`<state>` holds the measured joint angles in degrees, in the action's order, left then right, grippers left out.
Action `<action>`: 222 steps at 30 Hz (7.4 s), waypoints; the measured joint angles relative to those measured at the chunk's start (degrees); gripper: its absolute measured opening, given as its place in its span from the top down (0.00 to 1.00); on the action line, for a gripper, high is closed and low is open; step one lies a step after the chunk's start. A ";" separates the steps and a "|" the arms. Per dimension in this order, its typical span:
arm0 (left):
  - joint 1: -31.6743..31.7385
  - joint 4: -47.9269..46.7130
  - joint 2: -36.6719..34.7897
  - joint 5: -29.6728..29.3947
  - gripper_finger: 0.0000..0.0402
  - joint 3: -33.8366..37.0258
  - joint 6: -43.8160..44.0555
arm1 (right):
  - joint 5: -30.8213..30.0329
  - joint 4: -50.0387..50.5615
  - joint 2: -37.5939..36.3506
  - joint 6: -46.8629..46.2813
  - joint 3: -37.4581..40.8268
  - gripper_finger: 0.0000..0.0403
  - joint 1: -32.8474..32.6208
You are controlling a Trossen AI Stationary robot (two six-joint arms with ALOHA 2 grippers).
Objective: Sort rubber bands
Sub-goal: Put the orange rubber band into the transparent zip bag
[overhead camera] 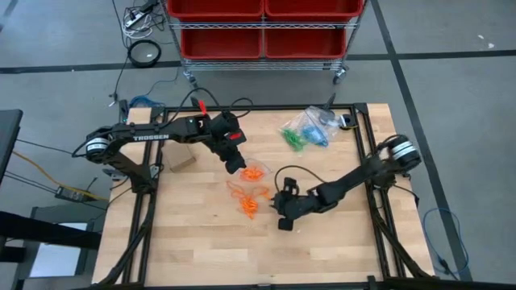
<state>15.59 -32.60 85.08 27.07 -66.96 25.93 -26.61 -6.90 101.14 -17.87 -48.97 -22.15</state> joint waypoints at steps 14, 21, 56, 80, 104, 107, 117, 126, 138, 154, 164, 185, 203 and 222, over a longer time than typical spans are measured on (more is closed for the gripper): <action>-0.02 -0.38 0.00 0.04 0.96 0.00 0.04 | -2.00 -7.07 10.43 -0.05 -1.77 0.99 3.62; -0.02 -0.33 0.00 0.09 0.96 0.00 0.04 | -6.08 -2.15 2.15 1.46 -1.53 1.00 -0.92; -0.63 0.37 0.00 -0.15 0.96 0.00 0.24 | -8.26 -19.42 -13.20 22.71 -1.62 1.00 5.19; -0.69 1.38 0.00 -0.11 0.96 0.00 0.28 | -4.68 -10.86 -13.18 16.42 -1.62 0.71 7.62; -0.72 1.37 0.00 -0.39 0.96 0.00 0.33 | -11.11 -3.60 4.76 -1.27 -0.20 0.66 -3.60; -0.72 1.53 0.00 -0.42 0.96 0.00 0.44 | -10.37 -3.60 7.83 -3.90 -0.20 0.66 -0.55; -0.73 1.41 0.00 -0.46 0.96 0.00 0.39 | 5.66 -14.91 14.32 -6.15 -0.94 0.70 6.51; -0.78 1.16 0.00 -0.46 0.96 0.00 0.37 | 3.87 -14.16 14.47 -5.00 -0.88 0.99 5.68; -1.53 1.20 0.00 -0.49 0.96 0.00 0.24 | -1.64 -9.11 0.88 1.47 -0.35 1.00 -0.33; -1.53 1.58 0.02 -0.57 0.96 0.00 0.26 | -12.86 -20.05 -11.84 21.53 -1.10 1.00 0.87; -1.53 1.79 0.02 -0.57 0.96 0.00 0.31 | -10.96 -12.02 -11.28 27.57 -7.02 1.00 8.34; -1.53 2.40 0.02 -0.55 0.96 0.00 0.33 | -7.61 -2.30 -11.23 19.92 -6.97 0.83 8.69; -1.53 1.82 0.02 -0.52 0.96 0.00 0.02 | -13.71 -1.06 -8.75 11.30 -5.06 0.68 -7.91; -1.53 2.64 0.02 -0.53 0.96 0.00 0.26 | 3.13 -15.29 18.34 0.53 -9.49 0.77 2.52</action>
<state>14.06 -29.96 85.10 26.54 -66.96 26.19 -23.48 -22.20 119.48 -17.34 -58.46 -19.63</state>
